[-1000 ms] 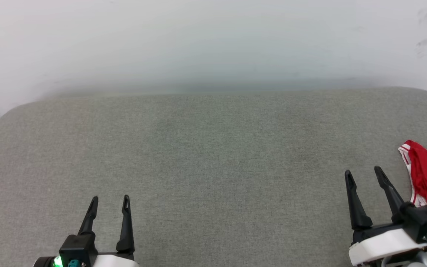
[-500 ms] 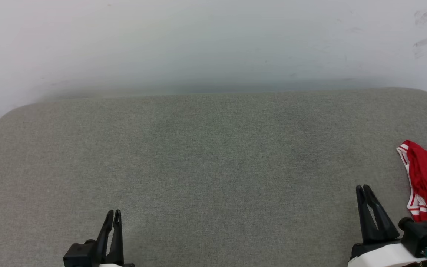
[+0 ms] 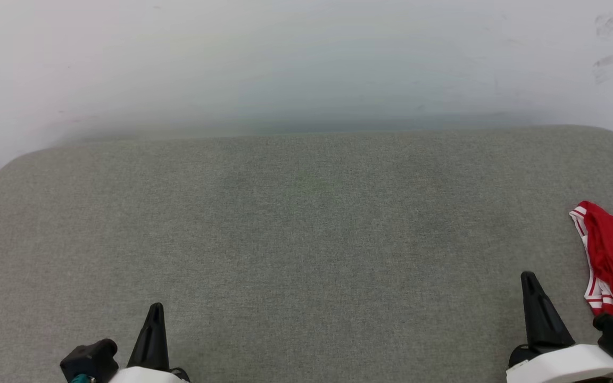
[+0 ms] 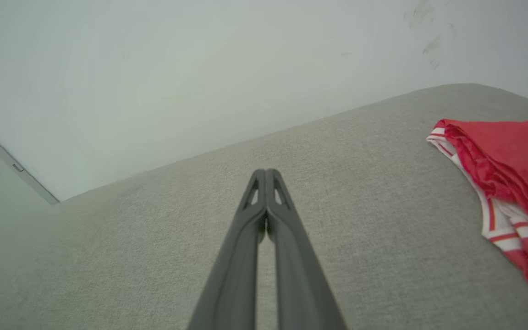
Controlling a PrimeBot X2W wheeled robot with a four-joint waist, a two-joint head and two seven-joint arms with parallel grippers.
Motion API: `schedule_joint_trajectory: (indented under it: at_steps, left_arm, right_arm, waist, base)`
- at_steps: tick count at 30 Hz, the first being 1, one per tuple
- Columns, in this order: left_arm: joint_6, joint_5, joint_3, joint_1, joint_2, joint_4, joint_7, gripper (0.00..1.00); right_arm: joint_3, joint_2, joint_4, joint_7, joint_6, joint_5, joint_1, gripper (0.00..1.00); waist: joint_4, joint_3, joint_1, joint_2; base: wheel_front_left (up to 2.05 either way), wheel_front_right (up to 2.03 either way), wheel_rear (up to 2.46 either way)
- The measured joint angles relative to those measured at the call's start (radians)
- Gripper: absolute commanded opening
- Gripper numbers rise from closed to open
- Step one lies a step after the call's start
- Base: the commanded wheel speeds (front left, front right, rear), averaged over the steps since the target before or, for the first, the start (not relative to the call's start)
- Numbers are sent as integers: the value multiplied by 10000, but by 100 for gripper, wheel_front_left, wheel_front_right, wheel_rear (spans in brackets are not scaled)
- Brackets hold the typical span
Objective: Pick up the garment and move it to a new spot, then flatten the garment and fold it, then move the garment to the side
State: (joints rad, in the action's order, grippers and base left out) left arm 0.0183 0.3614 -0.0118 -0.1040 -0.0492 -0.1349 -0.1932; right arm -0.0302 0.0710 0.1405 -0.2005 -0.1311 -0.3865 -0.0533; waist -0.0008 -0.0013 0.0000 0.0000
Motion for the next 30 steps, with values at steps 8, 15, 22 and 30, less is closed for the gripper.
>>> schedule_joint_trajectory:
  at_steps: [8, 15, 22, 30]
  left_arm:
    - [134, 1409, -111, 216, 0, -127, 336, 0]
    - [245, 2537, -222, 375, 0, -226, 621, 0]
    - [326, 3599, -290, 546, 0, -309, 871, 0]
    - [426, 4709, -370, 738, 0, -408, 1131, 0]
  right_arm:
    - [-63, 0, 134, 322, 0, -1409, 174, 0]
    - [-119, 0, 217, 606, 0, -2537, 330, 0]
    - [-176, 0, 299, 844, 0, -3570, 450, 0]
    - [-238, -4, 395, 1122, 0, -4656, 544, 0]
  waist:
    - [0, 3, 0, 0]
    - [1, 6, 0, 0]
    - [1, 9, 1, 0]
    - [2, 12, 0, 0]
  base:
    - [0, 0, 0]
    - [0, 0, 0]
    - [0, 0, 0]
    - [0, 0, 0]
